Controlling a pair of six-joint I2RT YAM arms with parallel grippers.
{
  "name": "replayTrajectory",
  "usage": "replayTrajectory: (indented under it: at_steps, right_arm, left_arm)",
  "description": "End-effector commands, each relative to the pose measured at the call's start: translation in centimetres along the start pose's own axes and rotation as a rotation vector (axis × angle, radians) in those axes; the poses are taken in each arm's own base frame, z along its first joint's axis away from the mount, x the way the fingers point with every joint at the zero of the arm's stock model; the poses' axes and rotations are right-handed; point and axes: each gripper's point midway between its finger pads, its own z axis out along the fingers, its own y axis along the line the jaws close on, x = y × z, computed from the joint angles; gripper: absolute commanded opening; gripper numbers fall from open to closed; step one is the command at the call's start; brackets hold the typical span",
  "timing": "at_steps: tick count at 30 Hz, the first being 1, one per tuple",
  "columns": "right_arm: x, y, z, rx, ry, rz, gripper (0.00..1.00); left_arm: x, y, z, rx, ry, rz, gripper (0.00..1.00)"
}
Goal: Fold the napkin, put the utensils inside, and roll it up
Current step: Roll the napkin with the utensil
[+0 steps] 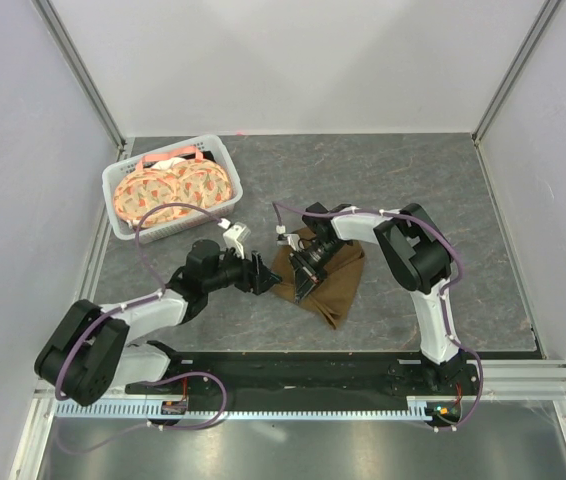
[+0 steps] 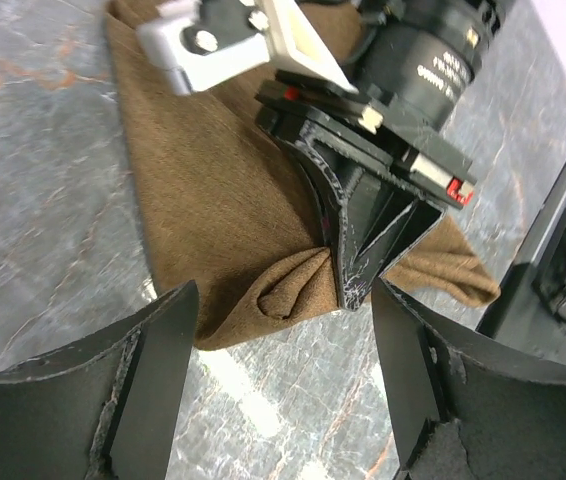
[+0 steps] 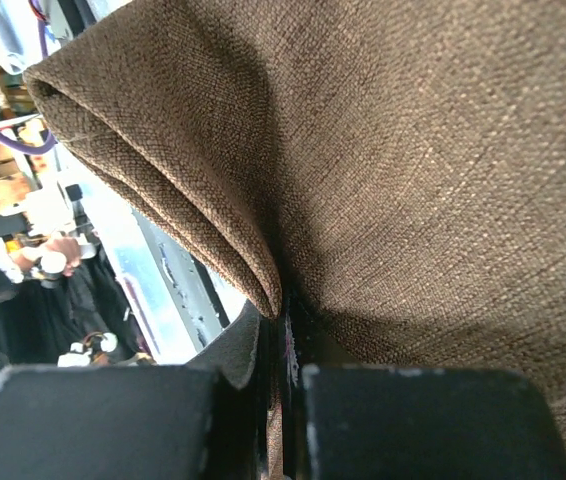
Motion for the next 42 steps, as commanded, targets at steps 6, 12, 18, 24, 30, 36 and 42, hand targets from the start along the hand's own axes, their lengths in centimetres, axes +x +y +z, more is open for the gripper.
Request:
replayTrajectory:
  at_steps: [6,12,18,24,30,36,42]
  right_arm:
    - [0.0,-1.5,0.1,-0.013,0.003,-0.012,0.0]
    - [-0.1,-1.6,0.1,-0.03,-0.001,-0.003,0.0]
    - [-0.2,-1.7,0.0,-0.054,-0.009,0.009,0.0]
    - [-0.2,-2.0,-0.1,-0.059,-0.014,0.014,0.0]
    - [-0.6,-1.7,-0.5,-0.059,-0.028,0.007,0.0]
    - [-1.9,-0.8,-2.4,0.034,-0.088,-0.012,0.29]
    - [-3.3,-0.7,-7.3,0.261,-0.291,0.04,0.57]
  left_arm:
    - [-1.2,-0.8,2.1,0.029,-0.021,0.157,0.75]
    - [-0.2,-0.1,2.7,0.004,0.011,0.156,0.7]
    - [1.1,0.6,2.9,-0.012,0.049,0.144,0.65]
    - [1.2,1.0,3.3,-0.026,0.064,0.143,0.53]
    - [1.3,2.0,3.7,-0.073,0.09,0.13,0.27]
    - [2.3,3.3,4.3,-0.14,0.181,0.088,0.02]
    - [4.0,4.0,4.9,-0.188,0.343,-0.02,0.02]
